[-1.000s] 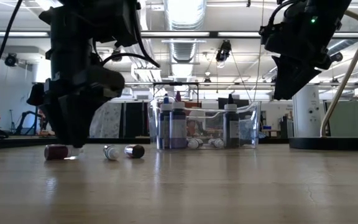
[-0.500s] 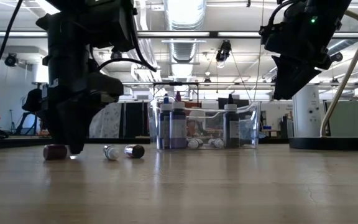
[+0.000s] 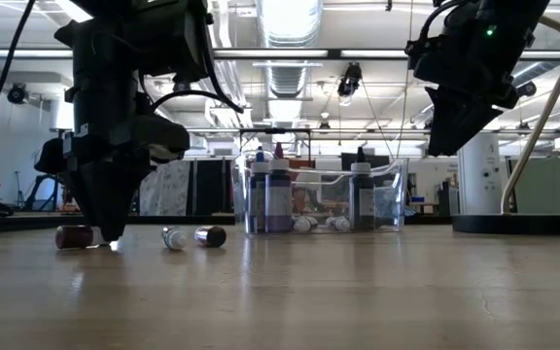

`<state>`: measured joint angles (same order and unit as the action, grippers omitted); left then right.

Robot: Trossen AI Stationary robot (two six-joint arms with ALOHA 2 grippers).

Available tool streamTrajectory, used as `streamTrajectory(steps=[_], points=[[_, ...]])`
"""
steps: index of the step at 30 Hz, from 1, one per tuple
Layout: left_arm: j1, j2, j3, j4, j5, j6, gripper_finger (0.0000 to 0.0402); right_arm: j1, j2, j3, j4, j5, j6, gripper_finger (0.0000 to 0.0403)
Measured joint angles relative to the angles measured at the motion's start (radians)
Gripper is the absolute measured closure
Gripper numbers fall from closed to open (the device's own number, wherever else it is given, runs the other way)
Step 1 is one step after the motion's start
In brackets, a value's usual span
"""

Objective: Pick & Place food coloring
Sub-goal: Put the small orange food coloring bottle into the transparent bin

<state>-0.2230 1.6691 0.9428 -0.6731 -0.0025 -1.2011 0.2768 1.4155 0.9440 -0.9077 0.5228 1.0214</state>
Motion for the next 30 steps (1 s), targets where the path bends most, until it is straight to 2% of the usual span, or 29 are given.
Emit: streamTrajectory(steps=[6,16,21,25,28,30], points=[[0.000,0.000,0.000,0.000,0.001,0.022,0.0368,0.000,0.000,0.000,0.000,0.000,0.000,0.0193],[0.011,-0.001,0.027,-0.034,-0.004,0.065,0.0378,0.000,0.000,0.000,-0.001,0.000,0.000,0.0193],[0.068,-0.052,0.138,-0.170,-0.127,0.157,0.0378,0.000,0.000,0.000,-0.001,-0.002,0.000,0.0193],[0.146,-0.118,0.295,-0.244,-0.294,0.308,0.0378,0.000,0.000,0.000,-0.001,-0.004,0.000,0.0193],[0.210,-0.151,0.425,-0.149,-0.434,0.521,0.0377,0.000,0.000,0.000,-0.003,-0.005,0.017,0.0193],[0.267,-0.148,0.493,-0.030,-0.448,0.684,0.0376,0.000,0.000,0.000,-0.003,-0.005,0.028,0.0193]])
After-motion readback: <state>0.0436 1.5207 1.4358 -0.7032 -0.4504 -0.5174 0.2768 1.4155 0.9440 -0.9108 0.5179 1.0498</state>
